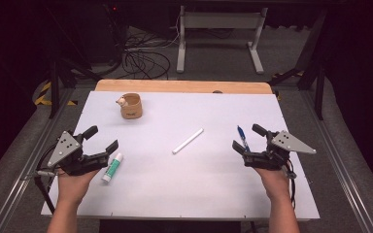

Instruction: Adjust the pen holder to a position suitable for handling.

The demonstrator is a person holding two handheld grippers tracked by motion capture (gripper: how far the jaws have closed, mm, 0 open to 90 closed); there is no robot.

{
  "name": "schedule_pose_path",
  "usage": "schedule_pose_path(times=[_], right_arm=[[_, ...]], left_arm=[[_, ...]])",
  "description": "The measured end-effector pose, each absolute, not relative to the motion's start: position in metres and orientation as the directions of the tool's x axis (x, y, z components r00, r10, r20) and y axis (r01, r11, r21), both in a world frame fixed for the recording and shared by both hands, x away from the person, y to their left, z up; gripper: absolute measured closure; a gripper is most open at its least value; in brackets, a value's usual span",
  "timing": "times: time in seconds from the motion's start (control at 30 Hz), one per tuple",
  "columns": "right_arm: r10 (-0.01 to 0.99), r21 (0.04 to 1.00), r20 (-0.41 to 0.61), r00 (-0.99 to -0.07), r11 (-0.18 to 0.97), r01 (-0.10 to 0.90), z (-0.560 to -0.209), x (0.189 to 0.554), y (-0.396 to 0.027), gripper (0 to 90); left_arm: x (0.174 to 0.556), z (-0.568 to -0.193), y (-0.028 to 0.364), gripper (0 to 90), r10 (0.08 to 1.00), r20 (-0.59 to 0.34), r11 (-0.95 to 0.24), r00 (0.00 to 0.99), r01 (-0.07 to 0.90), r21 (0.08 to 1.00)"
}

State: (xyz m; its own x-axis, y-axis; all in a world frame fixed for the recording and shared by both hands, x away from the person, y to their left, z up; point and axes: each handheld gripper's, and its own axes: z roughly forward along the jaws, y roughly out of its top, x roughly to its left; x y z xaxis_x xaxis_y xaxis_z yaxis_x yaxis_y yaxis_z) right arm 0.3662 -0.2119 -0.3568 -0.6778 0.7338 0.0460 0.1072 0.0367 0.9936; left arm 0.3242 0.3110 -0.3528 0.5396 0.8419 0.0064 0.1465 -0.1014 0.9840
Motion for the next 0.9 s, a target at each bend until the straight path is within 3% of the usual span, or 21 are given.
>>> schedule_pose_path(times=[0.43,0.9], right_arm=[[0.741,0.995,0.037,-0.67,0.038,0.096,-0.354,0.365,-0.213,6.6],[0.751,0.995,0.019,-0.66,0.049,0.084,-0.353,0.363,-0.214,6.8]], left_arm=[[0.348,-0.355,0.306,18.5,0.896,-0.044,-0.073,0.443,0.245,0.967],[0.382,-0.364,0.302,25.4,0.931,-0.022,-0.105,0.364,0.325,0.94]])
